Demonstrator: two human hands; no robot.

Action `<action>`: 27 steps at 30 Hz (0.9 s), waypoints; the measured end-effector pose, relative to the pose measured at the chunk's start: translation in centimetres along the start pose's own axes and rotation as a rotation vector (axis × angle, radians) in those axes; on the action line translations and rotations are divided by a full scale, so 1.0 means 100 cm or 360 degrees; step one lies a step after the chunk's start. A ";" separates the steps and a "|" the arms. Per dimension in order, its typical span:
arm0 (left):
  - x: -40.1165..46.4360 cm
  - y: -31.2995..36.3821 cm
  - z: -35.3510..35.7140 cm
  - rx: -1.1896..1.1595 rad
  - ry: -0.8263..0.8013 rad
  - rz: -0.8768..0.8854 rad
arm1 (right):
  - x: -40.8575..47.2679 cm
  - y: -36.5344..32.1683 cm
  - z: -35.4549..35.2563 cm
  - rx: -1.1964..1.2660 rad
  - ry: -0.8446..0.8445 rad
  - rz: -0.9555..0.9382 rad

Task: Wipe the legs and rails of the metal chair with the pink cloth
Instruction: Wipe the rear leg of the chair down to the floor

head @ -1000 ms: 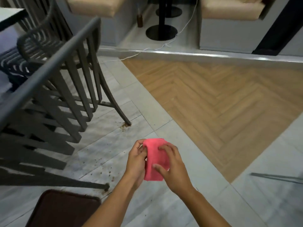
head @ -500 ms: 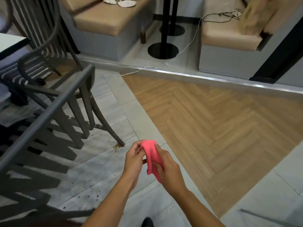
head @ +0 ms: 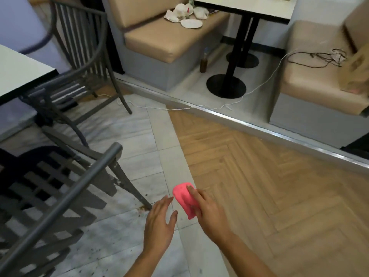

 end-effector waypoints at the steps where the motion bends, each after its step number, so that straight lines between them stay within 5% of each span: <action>1: 0.009 0.000 0.002 0.0035 0.0005 -0.0018 | 0.013 0.004 -0.004 0.0001 -0.0034 -0.0005; 11: 0.080 0.011 0.012 -0.0029 0.0239 -0.0344 | 0.130 0.032 -0.016 -0.0045 -0.0308 -0.0299; 27: 0.105 0.010 -0.010 -0.0357 0.1198 -0.0980 | 0.236 -0.015 0.017 -0.0093 -0.0791 -0.1137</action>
Point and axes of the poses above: each hand's wrist, its own x-axis towards the middle knuckle, its own z-axis out of the palm, y = z × x, the point moved 7 cm from there along x, towards the middle knuckle, and after that the axes turned 1 degree about z, right-handed, at the moved point
